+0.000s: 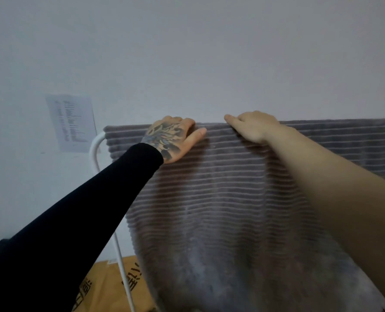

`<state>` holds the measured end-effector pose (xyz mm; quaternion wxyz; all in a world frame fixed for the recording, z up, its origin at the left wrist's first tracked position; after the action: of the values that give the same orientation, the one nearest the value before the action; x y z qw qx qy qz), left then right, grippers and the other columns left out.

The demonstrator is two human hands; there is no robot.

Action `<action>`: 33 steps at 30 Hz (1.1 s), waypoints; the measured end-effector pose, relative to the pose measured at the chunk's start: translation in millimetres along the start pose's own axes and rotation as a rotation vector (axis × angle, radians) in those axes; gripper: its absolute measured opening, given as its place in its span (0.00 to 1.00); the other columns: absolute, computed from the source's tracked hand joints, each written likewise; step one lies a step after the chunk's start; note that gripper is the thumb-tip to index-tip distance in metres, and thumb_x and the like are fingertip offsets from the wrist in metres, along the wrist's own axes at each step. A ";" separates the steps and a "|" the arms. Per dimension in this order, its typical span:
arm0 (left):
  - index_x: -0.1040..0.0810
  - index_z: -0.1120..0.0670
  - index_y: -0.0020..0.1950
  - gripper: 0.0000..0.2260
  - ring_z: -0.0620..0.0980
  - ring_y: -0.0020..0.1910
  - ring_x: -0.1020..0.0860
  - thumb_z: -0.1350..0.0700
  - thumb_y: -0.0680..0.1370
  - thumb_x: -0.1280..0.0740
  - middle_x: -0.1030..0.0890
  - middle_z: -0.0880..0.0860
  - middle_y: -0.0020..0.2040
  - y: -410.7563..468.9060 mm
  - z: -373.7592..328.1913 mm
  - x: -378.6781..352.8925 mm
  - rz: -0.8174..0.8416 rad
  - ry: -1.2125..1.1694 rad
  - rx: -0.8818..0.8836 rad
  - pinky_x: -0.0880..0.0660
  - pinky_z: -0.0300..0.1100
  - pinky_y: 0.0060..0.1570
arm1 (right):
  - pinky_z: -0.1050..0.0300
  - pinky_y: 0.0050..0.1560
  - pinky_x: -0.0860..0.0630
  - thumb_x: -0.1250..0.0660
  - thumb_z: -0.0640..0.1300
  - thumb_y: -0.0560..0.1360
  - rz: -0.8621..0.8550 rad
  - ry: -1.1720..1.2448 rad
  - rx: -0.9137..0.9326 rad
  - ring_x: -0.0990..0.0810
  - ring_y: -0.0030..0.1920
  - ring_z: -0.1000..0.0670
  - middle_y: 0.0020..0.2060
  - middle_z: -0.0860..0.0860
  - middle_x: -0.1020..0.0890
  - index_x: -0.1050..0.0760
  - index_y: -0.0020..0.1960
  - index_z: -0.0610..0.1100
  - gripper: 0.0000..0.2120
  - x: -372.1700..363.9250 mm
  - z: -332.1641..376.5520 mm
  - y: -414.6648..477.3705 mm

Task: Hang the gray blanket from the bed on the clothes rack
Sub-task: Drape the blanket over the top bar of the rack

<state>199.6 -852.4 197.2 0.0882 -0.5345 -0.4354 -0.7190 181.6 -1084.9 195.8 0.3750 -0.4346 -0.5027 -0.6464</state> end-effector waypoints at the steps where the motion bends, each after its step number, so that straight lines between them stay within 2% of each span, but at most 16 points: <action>1: 0.24 0.47 0.64 0.31 0.57 0.59 0.23 0.29 0.80 0.56 0.18 0.52 0.59 5.9 -8.6 -5.9 0.012 -0.008 -0.020 0.29 0.53 0.60 | 0.46 0.59 0.31 0.56 0.70 0.83 -0.005 0.041 0.040 0.21 0.65 0.40 0.65 0.46 0.17 0.22 0.56 0.53 0.30 -0.6 6.7 -3.6; 4: 0.27 0.48 0.69 0.33 0.58 0.63 0.24 0.28 0.79 0.55 0.21 0.54 0.64 31.7 -44.6 -22.8 0.025 -0.010 -0.087 0.30 0.54 0.62 | 0.44 0.68 0.29 0.49 0.64 0.85 -0.129 0.128 0.144 0.21 0.66 0.42 0.64 0.49 0.17 0.23 0.61 0.54 0.21 7.0 1.7 -31.7; 6: 0.26 0.48 0.68 0.35 0.59 0.63 0.23 0.27 0.78 0.56 0.20 0.54 0.64 49.7 -72.6 -31.0 0.006 0.015 -0.133 0.29 0.54 0.61 | 0.44 0.71 0.31 0.45 0.62 0.84 -0.216 0.072 0.163 0.22 0.68 0.43 0.67 0.49 0.18 0.24 0.69 0.52 0.22 13.2 -20.4 -53.7; 9: 0.24 0.49 0.58 0.34 0.58 0.58 0.20 0.26 0.77 0.56 0.18 0.54 0.58 74.2 -118.9 -43.1 -0.003 0.051 -0.178 0.26 0.52 0.57 | 0.40 0.75 0.35 0.45 0.64 0.83 -0.239 0.020 0.079 0.25 0.72 0.43 0.70 0.49 0.20 0.27 0.74 0.51 0.26 23.1 -76.8 -75.7; 11: 0.26 0.49 0.51 0.31 0.58 0.56 0.20 0.26 0.77 0.56 0.17 0.54 0.55 90.9 -148.7 -52.2 0.001 0.062 -0.188 0.26 0.51 0.54 | 0.40 0.74 0.33 0.45 0.64 0.83 -0.241 0.048 0.012 0.24 0.71 0.43 0.70 0.48 0.20 0.26 0.74 0.50 0.27 33.5 -120.2 -84.7; 16: 0.31 0.48 0.51 0.30 0.59 0.59 0.21 0.24 0.76 0.55 0.19 0.56 0.58 137.4 -235.5 -83.7 0.088 0.066 -0.183 0.30 0.51 0.53 | 0.42 0.73 0.29 0.41 0.65 0.82 -0.236 0.149 -0.131 0.25 0.72 0.44 0.73 0.49 0.23 0.28 0.76 0.48 0.29 55.0 -250.2 -113.8; 19: 0.29 0.48 0.51 0.32 0.59 0.57 0.21 0.23 0.75 0.55 0.19 0.56 0.57 163.2 -285.9 -92.8 0.095 0.069 -0.209 0.30 0.51 0.52 | 0.40 0.74 0.29 0.37 0.63 0.81 -0.254 0.250 -0.238 0.26 0.73 0.43 0.75 0.46 0.26 0.30 0.77 0.46 0.30 61.7 -335.1 -125.7; 21: 0.27 0.47 0.52 0.33 0.59 0.57 0.21 0.22 0.75 0.56 0.19 0.56 0.57 182.7 -323.7 -101.3 0.102 0.071 -0.212 0.31 0.51 0.51 | 0.44 0.74 0.29 0.33 0.57 0.80 -0.463 0.376 -0.391 0.24 0.70 0.43 0.71 0.43 0.24 0.27 0.74 0.45 0.27 76.7 -408.3 -142.1; 22: 0.27 0.47 0.51 0.34 0.59 0.57 0.21 0.22 0.75 0.56 0.19 0.56 0.57 192.5 -341.7 -104.9 0.105 0.078 -0.208 0.31 0.51 0.51 | 0.47 0.71 0.27 0.31 0.54 0.79 -0.602 0.480 -0.487 0.22 0.66 0.43 0.66 0.43 0.21 0.25 0.70 0.43 0.23 82.7 -449.0 -154.0; 24: 0.26 0.47 0.47 0.35 0.58 0.57 0.21 0.21 0.73 0.59 0.19 0.55 0.55 206.9 -364.6 -109.8 0.119 0.095 -0.186 0.33 0.50 0.50 | 0.51 0.58 0.23 0.31 0.50 0.77 -0.793 0.736 -0.649 0.19 0.53 0.46 0.51 0.45 0.17 0.20 0.60 0.40 0.16 82.4 -509.9 -175.8; 25: 0.26 0.48 0.44 0.37 0.58 0.57 0.21 0.20 0.73 0.60 0.19 0.54 0.53 215.2 -376.3 -113.5 0.130 0.102 -0.167 0.33 0.50 0.50 | 0.53 0.51 0.24 0.32 0.49 0.77 -0.791 0.861 -0.692 0.19 0.46 0.49 0.45 0.47 0.18 0.19 0.53 0.40 0.13 77.0 -536.8 -179.4; 27: 0.25 0.49 0.42 0.39 0.57 0.54 0.21 0.20 0.71 0.62 0.22 0.52 0.49 227.2 -390.9 -118.3 0.147 0.107 -0.124 0.32 0.50 0.51 | 0.55 0.45 0.25 0.30 0.54 0.78 -0.599 1.051 -0.694 0.18 0.39 0.55 0.40 0.50 0.18 0.19 0.45 0.44 0.13 58.0 -566.6 -171.2; 29: 0.22 0.50 0.42 0.43 0.56 0.49 0.23 0.19 0.70 0.63 0.22 0.51 0.47 236.7 -404.7 -123.5 0.177 0.105 -0.100 0.32 0.50 0.51 | 0.53 0.50 0.20 0.30 0.60 0.78 -0.344 1.221 -0.642 0.15 0.46 0.53 0.45 0.51 0.14 0.18 0.50 0.48 0.15 36.1 -579.7 -158.4; 30: 0.20 0.50 0.43 0.44 0.55 0.48 0.24 0.19 0.70 0.64 0.20 0.52 0.48 242.9 -412.5 -129.0 0.204 0.091 -0.081 0.31 0.50 0.51 | 0.51 0.53 0.19 0.29 0.61 0.78 -0.279 1.291 -0.598 0.14 0.50 0.50 0.48 0.51 0.13 0.18 0.53 0.48 0.16 30.7 -588.2 -152.1; 31: 0.19 0.51 0.44 0.46 0.55 0.48 0.23 0.19 0.70 0.64 0.19 0.53 0.49 246.0 -413.3 -130.1 0.226 0.073 -0.058 0.29 0.50 0.53 | 0.51 0.54 0.18 0.28 0.60 0.78 -0.277 1.340 -0.550 0.14 0.51 0.49 0.50 0.50 0.12 0.17 0.55 0.48 0.16 31.7 -592.3 -146.1; 33: 0.18 0.53 0.47 0.47 0.57 0.54 0.21 0.19 0.71 0.63 0.18 0.55 0.54 252.0 -412.3 -134.9 0.287 0.024 -0.014 0.28 0.51 0.61 | 0.52 0.52 0.17 0.27 0.57 0.78 -0.340 1.416 -0.487 0.13 0.48 0.50 0.47 0.50 0.11 0.16 0.54 0.47 0.14 40.0 -601.6 -138.6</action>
<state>119.4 -1347.7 196.8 0.1915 -0.5833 -0.3486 -0.7082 -71.0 -1644.3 118.1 0.3965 0.0962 -0.0457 -0.9118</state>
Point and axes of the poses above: each hand's wrist, its own y-axis towards the middle knuckle, its own x-axis out of the back of the hand, z = x × y, the point moved 8 cm from there along y, towards the middle knuckle
